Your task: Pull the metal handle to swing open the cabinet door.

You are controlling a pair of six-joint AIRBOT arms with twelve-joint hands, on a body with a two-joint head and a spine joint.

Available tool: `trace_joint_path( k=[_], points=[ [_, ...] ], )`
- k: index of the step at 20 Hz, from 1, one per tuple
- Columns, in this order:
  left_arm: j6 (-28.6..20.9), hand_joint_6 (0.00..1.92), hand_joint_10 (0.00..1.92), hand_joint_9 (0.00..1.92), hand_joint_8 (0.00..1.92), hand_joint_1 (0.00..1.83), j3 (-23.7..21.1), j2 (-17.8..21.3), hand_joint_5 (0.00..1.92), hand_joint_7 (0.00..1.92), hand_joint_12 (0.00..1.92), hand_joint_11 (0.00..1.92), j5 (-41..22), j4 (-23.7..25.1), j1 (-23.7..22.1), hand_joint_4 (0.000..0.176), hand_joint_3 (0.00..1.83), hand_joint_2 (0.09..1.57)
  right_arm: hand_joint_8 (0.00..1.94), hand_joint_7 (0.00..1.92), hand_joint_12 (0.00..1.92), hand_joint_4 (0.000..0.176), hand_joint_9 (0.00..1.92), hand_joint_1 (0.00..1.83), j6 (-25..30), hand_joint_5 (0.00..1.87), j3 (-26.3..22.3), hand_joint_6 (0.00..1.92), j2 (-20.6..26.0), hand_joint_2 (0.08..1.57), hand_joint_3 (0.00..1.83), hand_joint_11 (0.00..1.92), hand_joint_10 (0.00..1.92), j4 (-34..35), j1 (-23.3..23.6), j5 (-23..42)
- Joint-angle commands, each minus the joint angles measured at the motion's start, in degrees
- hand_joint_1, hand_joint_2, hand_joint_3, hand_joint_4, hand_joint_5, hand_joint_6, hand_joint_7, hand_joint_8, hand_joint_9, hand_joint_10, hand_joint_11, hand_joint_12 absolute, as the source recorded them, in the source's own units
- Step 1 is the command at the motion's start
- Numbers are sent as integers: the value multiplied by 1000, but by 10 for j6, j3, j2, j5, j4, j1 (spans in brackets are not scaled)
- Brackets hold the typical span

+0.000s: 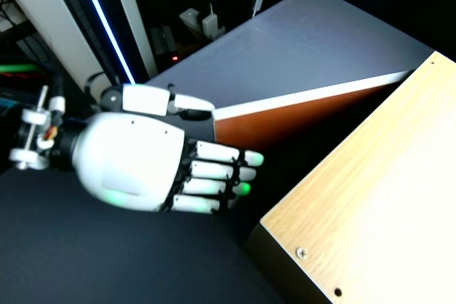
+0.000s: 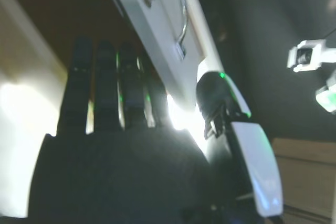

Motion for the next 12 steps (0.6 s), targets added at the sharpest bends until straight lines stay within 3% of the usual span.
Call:
trace_joint_path(
  k=[1,6,12],
  points=[
    [4,1,1,392,1,0,0,2,416,435,891,1,-12,-55,-5,0,64,1571,3,253,661,0,228,0,4,226,-4,3,2,1558,0,0,3,4,2,76],
    [4,3,2,401,3,0,0,2,426,445,892,12,-12,-55,-5,0,77,1571,0,242,625,0,217,0,4,212,-10,2,-6,1560,0,0,0,-59,-15,139],
    [4,0,1,397,0,0,0,2,419,438,894,16,-12,-55,-5,0,66,1571,3,265,689,0,240,0,-11,234,-19,4,-14,1556,0,0,5,-75,-32,176]
  ],
)
